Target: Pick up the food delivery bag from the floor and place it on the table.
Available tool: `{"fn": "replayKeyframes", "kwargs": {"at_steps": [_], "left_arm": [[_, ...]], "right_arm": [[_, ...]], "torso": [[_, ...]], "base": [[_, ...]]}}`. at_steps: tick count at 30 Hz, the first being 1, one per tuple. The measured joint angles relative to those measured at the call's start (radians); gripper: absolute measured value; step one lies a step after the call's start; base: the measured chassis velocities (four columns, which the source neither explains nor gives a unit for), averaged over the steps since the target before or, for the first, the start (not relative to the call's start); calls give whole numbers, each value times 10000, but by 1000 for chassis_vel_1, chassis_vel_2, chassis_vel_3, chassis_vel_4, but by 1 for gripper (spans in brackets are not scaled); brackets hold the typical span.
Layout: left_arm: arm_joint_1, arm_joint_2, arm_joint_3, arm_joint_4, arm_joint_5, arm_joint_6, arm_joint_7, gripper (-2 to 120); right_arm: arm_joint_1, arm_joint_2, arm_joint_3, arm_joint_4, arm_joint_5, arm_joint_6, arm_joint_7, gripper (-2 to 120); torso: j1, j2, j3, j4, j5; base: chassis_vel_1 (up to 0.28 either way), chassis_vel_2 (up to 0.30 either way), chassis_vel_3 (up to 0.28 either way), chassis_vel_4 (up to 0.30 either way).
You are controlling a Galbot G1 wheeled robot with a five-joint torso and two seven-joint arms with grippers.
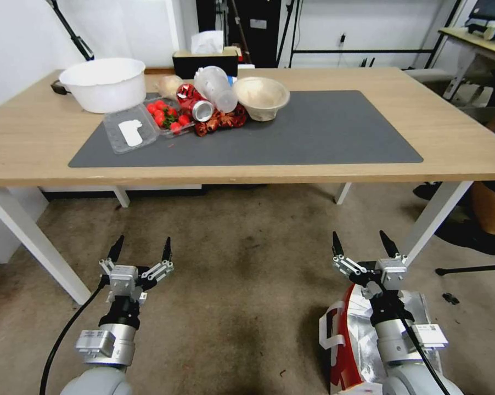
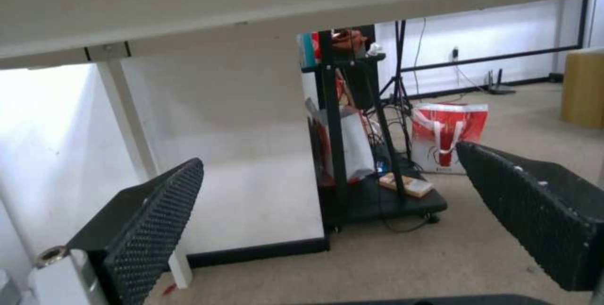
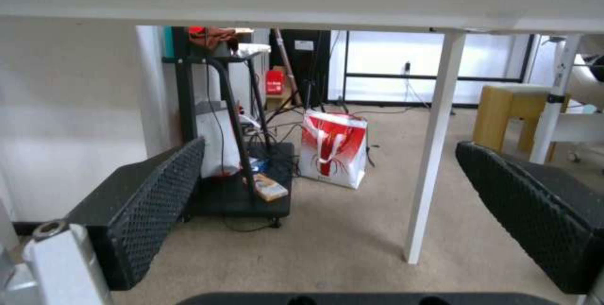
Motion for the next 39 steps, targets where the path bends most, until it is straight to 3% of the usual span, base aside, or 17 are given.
{"fn": "replayKeyframes", "kwargs": {"at_steps": [39], "left_arm": [[35,-90,-38,-175,3,39,99,99]], "right_arm": [[27,74,95,114,181,77,-116,100]], "torso": [[-469,-1651,-1186,0,0]], "base": [[0,0,0,0]]}}
